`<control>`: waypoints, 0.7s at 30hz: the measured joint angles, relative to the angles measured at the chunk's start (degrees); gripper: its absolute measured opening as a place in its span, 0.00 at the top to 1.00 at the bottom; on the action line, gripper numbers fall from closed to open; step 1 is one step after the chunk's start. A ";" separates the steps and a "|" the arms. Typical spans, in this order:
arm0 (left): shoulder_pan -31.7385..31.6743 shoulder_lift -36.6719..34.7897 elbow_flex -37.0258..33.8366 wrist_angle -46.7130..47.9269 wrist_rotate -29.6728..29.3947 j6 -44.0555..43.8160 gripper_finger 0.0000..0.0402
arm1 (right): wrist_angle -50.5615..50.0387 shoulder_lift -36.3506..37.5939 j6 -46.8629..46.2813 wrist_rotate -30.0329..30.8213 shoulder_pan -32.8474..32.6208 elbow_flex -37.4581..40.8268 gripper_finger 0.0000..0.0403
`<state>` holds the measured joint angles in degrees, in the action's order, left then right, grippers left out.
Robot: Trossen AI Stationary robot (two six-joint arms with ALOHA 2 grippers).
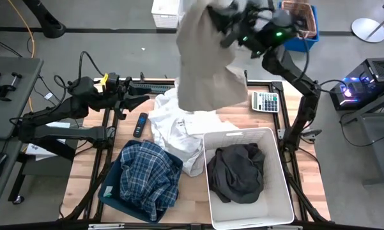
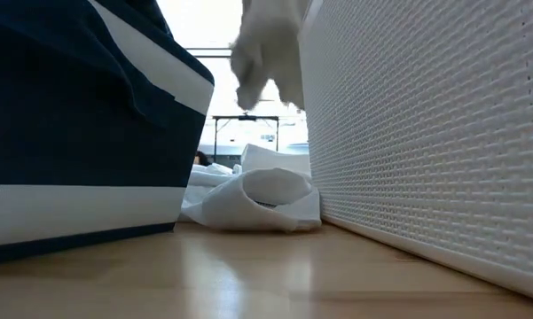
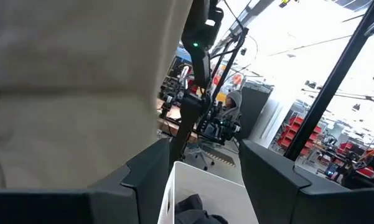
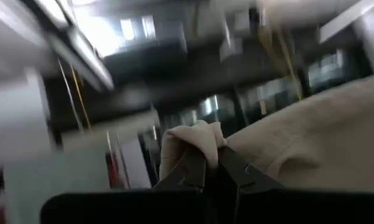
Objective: Sort clothes
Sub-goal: Adjust the brown short
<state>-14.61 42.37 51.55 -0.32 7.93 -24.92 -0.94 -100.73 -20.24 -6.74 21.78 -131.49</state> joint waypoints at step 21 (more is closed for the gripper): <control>0.00 0.04 0.00 0.49 -0.16 2.02 0.54 | -57.65 -0.17 7.91 -7.36 -11.11 21.38 0.77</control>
<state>-14.61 42.41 51.55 0.16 7.77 -22.90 -58.60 -100.90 -12.33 -14.10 10.67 -110.10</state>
